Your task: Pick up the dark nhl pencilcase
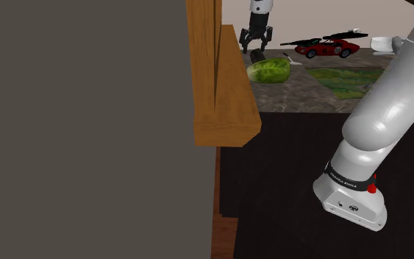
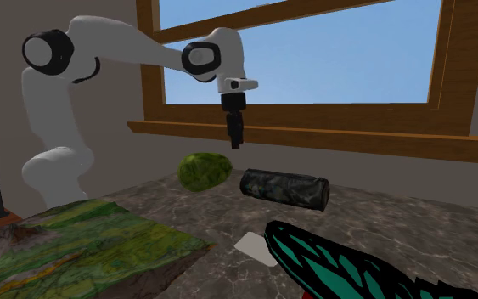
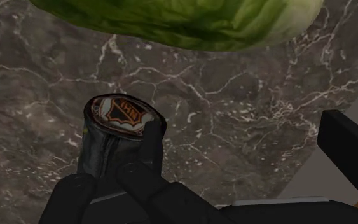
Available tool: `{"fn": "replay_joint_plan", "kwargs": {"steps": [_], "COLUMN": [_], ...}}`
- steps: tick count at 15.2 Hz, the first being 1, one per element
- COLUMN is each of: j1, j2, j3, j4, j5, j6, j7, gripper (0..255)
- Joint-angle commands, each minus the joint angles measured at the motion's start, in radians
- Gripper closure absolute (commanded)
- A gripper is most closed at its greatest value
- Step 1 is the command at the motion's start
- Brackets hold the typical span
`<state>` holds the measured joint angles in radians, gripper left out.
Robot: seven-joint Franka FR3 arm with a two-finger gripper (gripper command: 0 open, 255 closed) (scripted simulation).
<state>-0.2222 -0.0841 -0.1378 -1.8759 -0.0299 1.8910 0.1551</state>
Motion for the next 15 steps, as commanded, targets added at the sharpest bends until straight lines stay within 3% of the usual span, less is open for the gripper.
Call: {"fn": "replay_joint_plan", "kwargs": {"steps": [1, 14, 15], "j1": [-0.017, -0.18, -0.182], "j2": [0.066, 0.508, 0.51], "j3": [-0.019, -0.121, -0.12], "j4": [0.079, 0.611, 0.614], "j5": [0.014, 0.158, 0.158], "j6": [-0.014, -0.13, -0.131], "j7": [0.011, 0.078, 0.079], "gripper": [0, 0, 0]}}
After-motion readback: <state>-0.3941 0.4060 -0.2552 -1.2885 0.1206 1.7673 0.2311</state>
